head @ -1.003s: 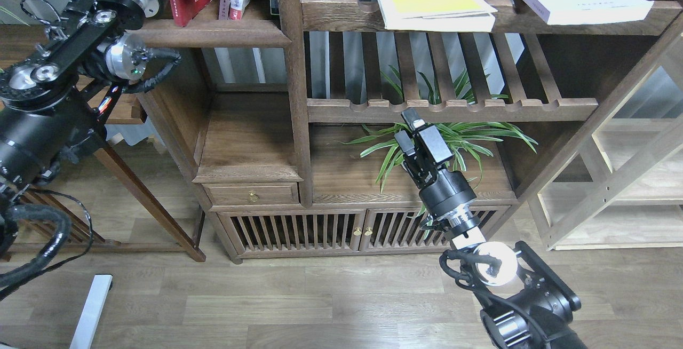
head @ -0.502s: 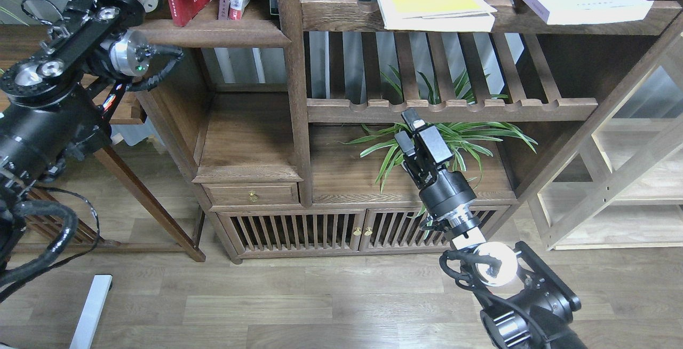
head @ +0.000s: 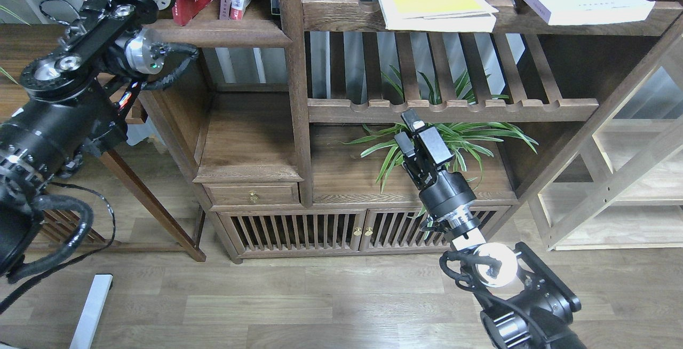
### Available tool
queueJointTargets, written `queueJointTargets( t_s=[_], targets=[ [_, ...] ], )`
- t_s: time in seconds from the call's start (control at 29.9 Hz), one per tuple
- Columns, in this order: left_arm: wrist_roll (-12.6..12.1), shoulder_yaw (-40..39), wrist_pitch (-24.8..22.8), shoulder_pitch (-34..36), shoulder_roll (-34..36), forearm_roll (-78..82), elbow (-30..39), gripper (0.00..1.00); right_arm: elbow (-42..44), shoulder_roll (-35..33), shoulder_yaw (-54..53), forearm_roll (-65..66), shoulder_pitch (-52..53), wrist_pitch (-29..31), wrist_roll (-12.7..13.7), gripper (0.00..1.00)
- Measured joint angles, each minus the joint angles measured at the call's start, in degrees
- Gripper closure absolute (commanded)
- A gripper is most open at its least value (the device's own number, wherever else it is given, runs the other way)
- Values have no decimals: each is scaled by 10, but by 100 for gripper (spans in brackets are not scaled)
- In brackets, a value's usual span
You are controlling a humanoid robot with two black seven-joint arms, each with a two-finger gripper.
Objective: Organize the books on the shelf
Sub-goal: 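Push the red book onto the top shelf with the left gripper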
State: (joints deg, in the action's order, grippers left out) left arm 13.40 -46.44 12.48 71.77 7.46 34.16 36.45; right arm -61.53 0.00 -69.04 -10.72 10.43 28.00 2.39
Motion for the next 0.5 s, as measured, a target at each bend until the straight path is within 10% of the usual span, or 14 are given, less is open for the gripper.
queueJointTargets(
  t_s=[0.5],
  targets=[
    [0, 2, 0, 42, -12, -1, 0, 67, 0, 0, 1, 0, -2, 0, 1, 5]
  ],
)
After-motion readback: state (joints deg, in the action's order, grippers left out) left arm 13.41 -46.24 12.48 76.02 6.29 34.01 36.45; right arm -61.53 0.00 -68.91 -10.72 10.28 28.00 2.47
